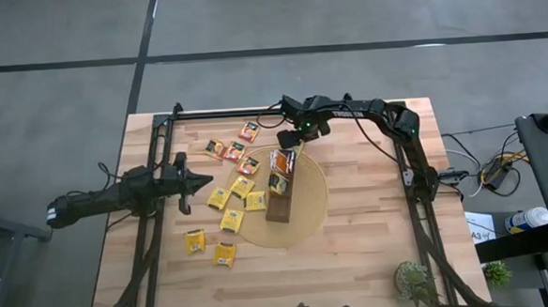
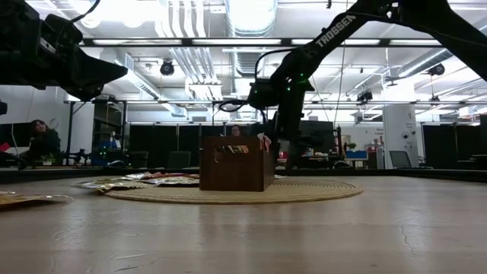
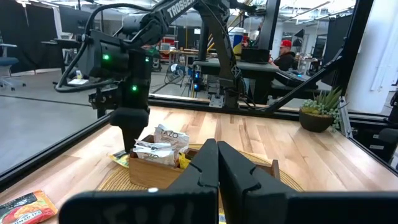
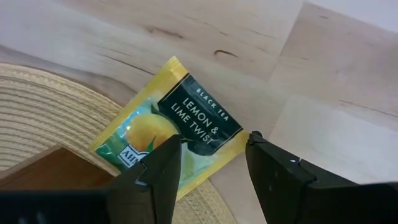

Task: Pick & Place Tea
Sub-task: Put the yellow tea bag into the middle section of the wooden organizer

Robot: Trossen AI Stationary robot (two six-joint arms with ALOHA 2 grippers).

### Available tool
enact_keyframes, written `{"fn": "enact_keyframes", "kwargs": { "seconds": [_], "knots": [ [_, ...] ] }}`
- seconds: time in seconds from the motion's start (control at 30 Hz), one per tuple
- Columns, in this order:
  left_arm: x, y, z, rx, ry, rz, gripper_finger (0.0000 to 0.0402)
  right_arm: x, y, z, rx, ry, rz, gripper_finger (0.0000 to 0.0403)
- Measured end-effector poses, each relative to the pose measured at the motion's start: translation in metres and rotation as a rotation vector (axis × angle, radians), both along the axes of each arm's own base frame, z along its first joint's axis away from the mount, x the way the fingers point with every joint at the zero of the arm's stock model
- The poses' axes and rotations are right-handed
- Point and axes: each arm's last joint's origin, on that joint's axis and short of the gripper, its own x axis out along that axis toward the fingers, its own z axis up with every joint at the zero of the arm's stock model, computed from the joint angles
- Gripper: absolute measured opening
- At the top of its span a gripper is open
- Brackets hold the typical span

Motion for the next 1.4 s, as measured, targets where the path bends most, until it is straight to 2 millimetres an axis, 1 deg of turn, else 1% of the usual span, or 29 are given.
{"fn": "enact_keyframes", "kwargs": {
  "seconds": [0.3,0.47,0.8,0.97,1.23,1.33,1.4],
  "knots": [
    [0.000,0.000,0.000,0.000,0.000,0.000,0.0000,-0.001,0.001,0.001,0.004,0.015,0.008,0.0176],
    [0.000,0.000,0.000,0.000,0.000,0.000,0.0000,-0.005,0.003,0.000,0.010,0.065,0.011,0.0176],
    [0.000,0.000,0.000,0.000,0.000,0.000,0.0000,-0.005,0.003,0.000,0.003,0.062,0.010,0.0176],
    [0.000,0.000,0.000,0.000,0.000,0.000,0.0000,-0.002,0.001,-0.007,0.000,0.056,0.009,0.0176],
    [0.000,0.000,0.000,0.000,0.000,0.000,0.0000,-0.002,0.000,-0.008,-0.018,0.062,0.003,0.0175],
    [0.000,0.000,0.000,0.000,0.000,0.000,0.0000,-0.003,0.001,-0.009,-0.015,0.068,0.003,0.0167],
    [0.000,0.000,0.000,0.000,0.000,0.000,0.0000,-0.004,0.001,-0.011,-0.013,0.071,-0.001,0.0151]
  ]
}}
